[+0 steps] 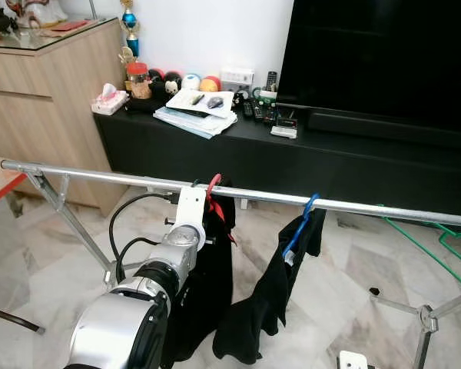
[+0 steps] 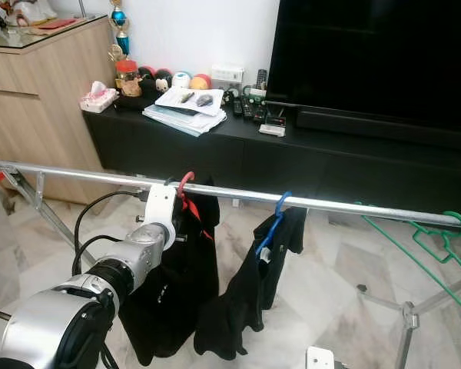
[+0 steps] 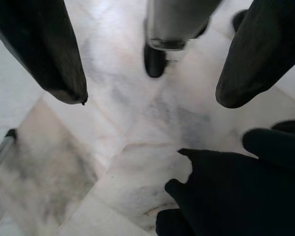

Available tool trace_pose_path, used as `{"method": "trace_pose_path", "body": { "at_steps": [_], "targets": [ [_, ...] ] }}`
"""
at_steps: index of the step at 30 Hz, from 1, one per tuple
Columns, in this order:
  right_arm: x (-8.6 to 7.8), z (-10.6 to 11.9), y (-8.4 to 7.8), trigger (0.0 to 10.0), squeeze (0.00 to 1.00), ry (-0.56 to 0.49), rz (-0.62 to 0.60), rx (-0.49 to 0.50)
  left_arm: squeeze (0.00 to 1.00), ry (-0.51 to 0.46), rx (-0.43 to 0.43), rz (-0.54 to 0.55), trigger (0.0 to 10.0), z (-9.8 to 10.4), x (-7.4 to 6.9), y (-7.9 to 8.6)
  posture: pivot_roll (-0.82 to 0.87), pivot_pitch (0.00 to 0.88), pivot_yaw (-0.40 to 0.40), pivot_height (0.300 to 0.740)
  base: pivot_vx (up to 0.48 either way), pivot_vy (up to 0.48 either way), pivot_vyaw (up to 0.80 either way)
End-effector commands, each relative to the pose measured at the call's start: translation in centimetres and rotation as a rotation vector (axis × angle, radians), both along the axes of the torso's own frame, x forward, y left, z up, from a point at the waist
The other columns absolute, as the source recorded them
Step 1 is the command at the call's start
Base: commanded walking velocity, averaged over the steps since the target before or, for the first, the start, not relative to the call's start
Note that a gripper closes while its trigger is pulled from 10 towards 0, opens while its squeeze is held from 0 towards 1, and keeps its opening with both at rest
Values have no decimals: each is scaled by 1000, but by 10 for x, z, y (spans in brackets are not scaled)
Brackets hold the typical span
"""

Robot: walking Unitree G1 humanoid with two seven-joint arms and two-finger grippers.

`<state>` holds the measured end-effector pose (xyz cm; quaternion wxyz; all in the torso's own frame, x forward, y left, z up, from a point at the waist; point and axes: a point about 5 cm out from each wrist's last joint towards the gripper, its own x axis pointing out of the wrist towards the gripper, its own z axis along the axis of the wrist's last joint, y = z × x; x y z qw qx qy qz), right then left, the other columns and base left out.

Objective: Hang hanger

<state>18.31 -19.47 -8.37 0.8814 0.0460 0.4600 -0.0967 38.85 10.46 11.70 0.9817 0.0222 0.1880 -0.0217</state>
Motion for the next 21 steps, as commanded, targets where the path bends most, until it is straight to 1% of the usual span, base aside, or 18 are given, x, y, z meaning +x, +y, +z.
{"method": "trace_pose_path", "body": {
  "at_steps": [1, 3, 6, 11, 12, 14, 16, 17, 21],
  "targets": [
    [-7, -4, 9, 10000, 0, 6, -33, 17, 0, -57, 11, 11, 10000, 17, 9, 12, -90, 0, 81, 740, 0, 0, 0],
    [-9, -5, 12, 10000, 0, 7, -43, 22, 0, -57, 13, 12, 10000, 18, 9, 14, -90, 0, 87, 740, 0, 0, 0],
    [-15, -8, 19, 10000, 0, 8, -69, 35, 0, -56, 20, 1, 10000, 18, 9, 19, -100, 0, 127, 740, 0, 0, 0],
    [-17, -9, 22, 10000, 0, 8, -84, 40, 0, -47, 5, -1, 10000, 19, 10, 20, -110, 8, 141, 740, 0, 0, 0],
    [-18, -10, 23, 10000, 0, 8, -93, 40, 0, -40, 0, -29, 10000, 20, 10, 17, -114, 17, 144, 740, 0, 0, 0],
    [-19, -10, 23, 10000, 0, 8, -95, 39, 0, -37, 4, -43, 10000, 21, 10, 15, -114, 17, 144, 740, 0, 0, 0],
    [-20, -10, 22, 10000, 0, 9, -102, 34, 0, -32, 17, -114, 10000, 21, 10, 6, -126, 27, 142, 740, 0, 0, 0],
    [-20, -10, 22, 10000, 0, 9, -102, 34, 0, -32, 17, -114, 10000, 21, 10, 6, -126, 27, 142, 740, 0, 0, 0],
    [-19, -10, 17, 10000, 0, 10, -95, 24, 0, -23, 19, -171, 10000, 21, 9, -5, -139, 22, 119, 740, 0, 0, 0]
  ]
}}
